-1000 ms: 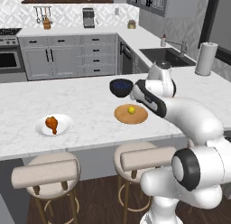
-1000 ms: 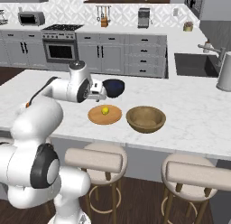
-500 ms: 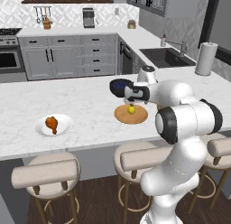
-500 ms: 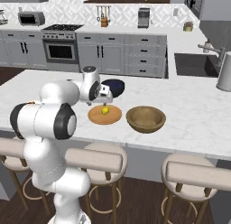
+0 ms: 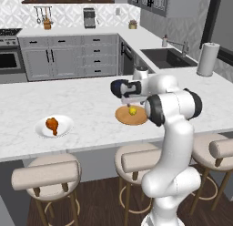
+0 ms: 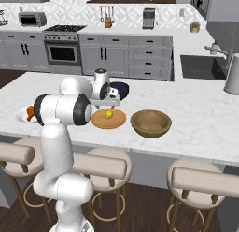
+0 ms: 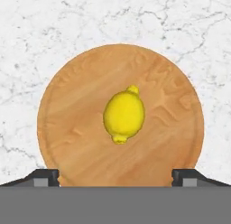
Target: Pick the chicken drumstick and lemon from their plates and place them in the bowl. Then put the bowl in the fridge.
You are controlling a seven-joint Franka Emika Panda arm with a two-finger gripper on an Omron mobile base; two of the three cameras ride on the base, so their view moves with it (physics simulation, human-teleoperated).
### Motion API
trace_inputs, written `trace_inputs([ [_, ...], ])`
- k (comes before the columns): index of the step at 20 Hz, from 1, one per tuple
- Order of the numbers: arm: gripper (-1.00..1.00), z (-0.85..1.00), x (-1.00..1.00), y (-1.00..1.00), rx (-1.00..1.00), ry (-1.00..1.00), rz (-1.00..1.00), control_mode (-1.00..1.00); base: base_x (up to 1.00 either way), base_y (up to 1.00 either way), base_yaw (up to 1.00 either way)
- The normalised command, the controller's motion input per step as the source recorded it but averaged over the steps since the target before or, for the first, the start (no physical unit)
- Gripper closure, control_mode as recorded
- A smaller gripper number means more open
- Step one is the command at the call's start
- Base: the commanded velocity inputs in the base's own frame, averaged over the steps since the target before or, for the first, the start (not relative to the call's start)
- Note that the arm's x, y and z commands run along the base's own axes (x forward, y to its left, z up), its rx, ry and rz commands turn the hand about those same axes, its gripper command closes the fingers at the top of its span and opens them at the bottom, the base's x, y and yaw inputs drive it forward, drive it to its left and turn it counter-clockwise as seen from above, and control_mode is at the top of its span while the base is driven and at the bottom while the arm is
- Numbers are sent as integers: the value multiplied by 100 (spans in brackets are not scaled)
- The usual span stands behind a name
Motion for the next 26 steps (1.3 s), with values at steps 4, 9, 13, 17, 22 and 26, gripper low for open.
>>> trace_inputs([
  [4, -100, -61, 41, 0, 0, 4, 2, -100, 0, 0, 0],
  [9, -100, -54, 43, 0, 0, 1, 0, -100, 0, 0, 0],
  [13, -100, -29, 40, -1, 0, 1, 0, -100, 0, 0, 0],
  [17, -100, -7, -19, 0, 0, 0, 0, -100, 0, 0, 0],
  [22, -100, -5, -22, -5, 0, 0, 0, -100, 0, 0, 0],
  [26, -100, -30, 0, -9, -3, 0, -1, -100, 0, 0, 0],
])
